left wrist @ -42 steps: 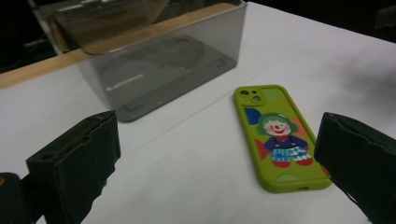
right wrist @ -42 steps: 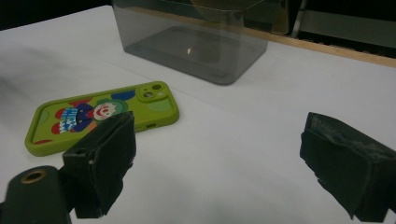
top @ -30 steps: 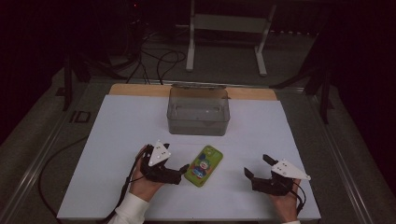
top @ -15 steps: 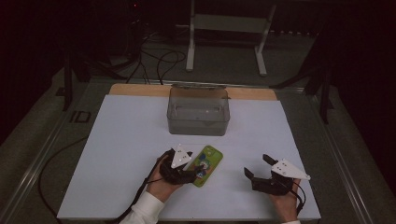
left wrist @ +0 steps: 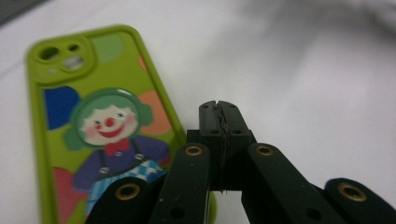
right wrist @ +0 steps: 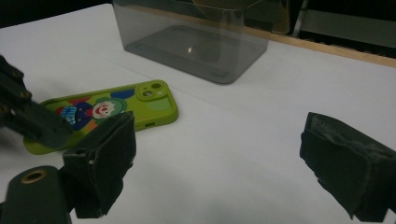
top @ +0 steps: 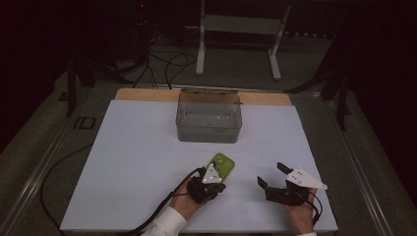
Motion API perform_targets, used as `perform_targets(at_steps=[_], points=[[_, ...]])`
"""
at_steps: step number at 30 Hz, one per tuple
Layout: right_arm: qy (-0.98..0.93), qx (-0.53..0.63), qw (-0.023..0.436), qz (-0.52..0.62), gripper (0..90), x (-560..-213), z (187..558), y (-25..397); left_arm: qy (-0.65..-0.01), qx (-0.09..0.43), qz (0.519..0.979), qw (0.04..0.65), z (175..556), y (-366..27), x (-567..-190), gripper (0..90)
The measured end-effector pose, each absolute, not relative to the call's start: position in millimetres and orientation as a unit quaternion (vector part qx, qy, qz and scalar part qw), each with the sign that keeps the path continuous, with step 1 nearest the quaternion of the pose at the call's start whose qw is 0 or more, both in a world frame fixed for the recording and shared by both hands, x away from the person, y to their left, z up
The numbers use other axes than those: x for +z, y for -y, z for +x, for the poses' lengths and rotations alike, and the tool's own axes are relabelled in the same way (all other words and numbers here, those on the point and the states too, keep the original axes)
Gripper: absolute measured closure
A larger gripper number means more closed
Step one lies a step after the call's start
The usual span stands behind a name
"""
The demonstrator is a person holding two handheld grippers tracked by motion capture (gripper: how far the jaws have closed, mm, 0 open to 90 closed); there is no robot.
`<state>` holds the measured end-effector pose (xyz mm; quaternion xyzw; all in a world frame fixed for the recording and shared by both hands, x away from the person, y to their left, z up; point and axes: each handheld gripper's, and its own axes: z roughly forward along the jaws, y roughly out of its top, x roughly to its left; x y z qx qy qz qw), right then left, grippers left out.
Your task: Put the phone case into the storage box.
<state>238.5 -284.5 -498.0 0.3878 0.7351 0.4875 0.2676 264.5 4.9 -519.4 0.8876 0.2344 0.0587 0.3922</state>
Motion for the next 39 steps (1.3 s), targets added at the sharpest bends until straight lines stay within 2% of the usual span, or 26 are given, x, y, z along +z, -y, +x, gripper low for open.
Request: perform_targets(at_steps=[13,20,30,34,35,39], points=[[-0.737,0.488,0.267,0.385,10.7,-498,238,284,-0.264,0.091,0.893,0.354,268,-12,-525,89.8],[-0.736,0.488,0.266,0.386,10.7,-498,239,284,-0.298,0.11,0.881,0.35,280,-27,-526,89.5],[-0.736,0.488,0.265,0.387,10.7,-498,238,283,-0.306,0.12,0.875,0.355,281,-29,-525,89.2],[-0.736,0.488,0.265,0.386,10.7,-498,238,283,-0.31,0.128,0.863,0.378,279,-35,-517,85.3],[-0.736,0.489,0.265,0.385,10.7,-498,239,284,-0.312,0.141,0.851,0.399,277,-43,-507,85.3],[-0.737,0.491,0.265,0.383,10.7,-498,238,283,-0.317,0.178,0.821,0.439,271,-69,-483,72.7]])
